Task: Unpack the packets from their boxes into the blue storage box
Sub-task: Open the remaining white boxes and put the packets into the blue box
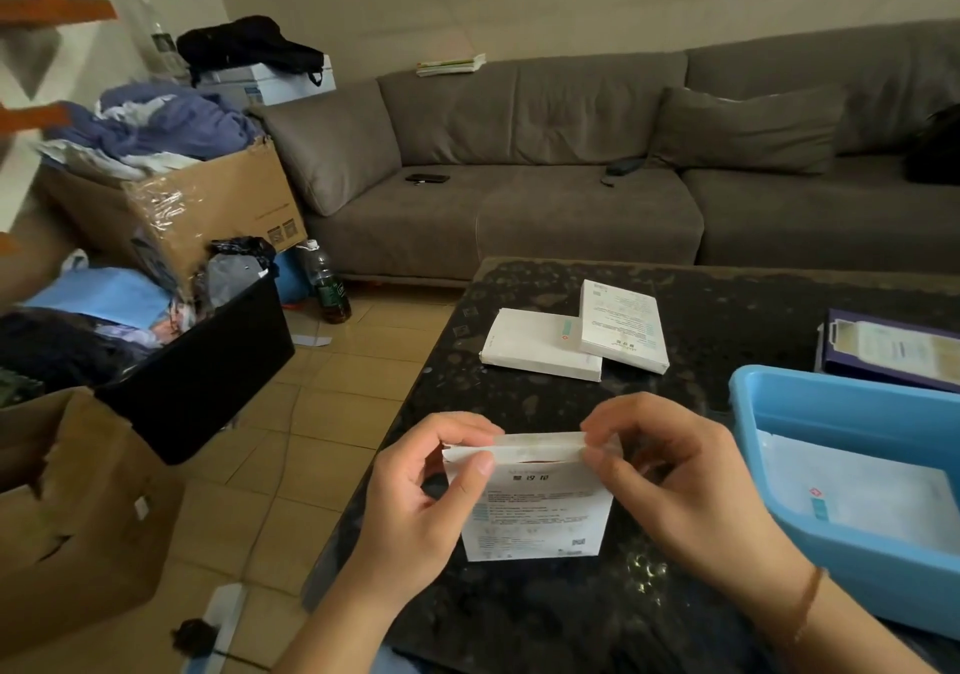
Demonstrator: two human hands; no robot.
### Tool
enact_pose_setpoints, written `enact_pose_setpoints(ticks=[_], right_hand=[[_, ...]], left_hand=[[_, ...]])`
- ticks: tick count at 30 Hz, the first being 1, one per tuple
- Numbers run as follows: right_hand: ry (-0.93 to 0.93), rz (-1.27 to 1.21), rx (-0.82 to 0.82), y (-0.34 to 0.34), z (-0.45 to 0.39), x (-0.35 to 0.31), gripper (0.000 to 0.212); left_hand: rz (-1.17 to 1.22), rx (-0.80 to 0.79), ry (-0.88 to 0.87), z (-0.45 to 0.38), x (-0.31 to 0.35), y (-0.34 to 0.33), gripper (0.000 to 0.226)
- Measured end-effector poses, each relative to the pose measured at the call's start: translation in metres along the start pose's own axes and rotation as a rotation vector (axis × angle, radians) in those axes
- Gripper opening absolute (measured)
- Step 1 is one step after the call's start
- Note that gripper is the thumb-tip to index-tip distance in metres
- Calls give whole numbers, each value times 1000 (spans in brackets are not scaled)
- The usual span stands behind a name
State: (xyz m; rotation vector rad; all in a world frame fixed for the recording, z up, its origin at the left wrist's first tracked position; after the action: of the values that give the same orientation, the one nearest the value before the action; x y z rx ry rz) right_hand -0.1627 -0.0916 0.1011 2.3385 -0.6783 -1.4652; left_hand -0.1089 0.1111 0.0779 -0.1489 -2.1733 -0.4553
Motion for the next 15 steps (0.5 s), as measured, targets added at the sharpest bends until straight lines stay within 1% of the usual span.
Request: enact_pose_setpoints(ticks=[2,4,6,10,15], right_hand=[[157,229,22,-1,-1,-13,8],[286,394,18,-9,-3,-23,18],[359,489,0,-19,-7,-29,25],[432,546,-2,-29,-13,-35,20],[420,505,-4,-32,-13,-35,16]], left_hand=[[-12,-20,-14,0,0,1,11],[-11,-29,-20,0,0,2,11],[-9,-33,-26,0,-1,2,11],[-5,-28,-32,1,0,2,12],[-22,-44,-27,0,-1,2,11]])
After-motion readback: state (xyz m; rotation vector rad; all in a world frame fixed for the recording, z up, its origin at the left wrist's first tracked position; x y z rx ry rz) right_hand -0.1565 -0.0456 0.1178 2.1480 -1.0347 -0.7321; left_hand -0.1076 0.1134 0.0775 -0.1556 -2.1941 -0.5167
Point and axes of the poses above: each hand's wrist, its own z-axis away from the middle knuckle, its own y-axis out of the back of the hand, x = y × z, the point moved 6 cm from there along -z, towards the middle knuckle, and after that the axes turned 6 degrees about -x, right-handed, at the moved point
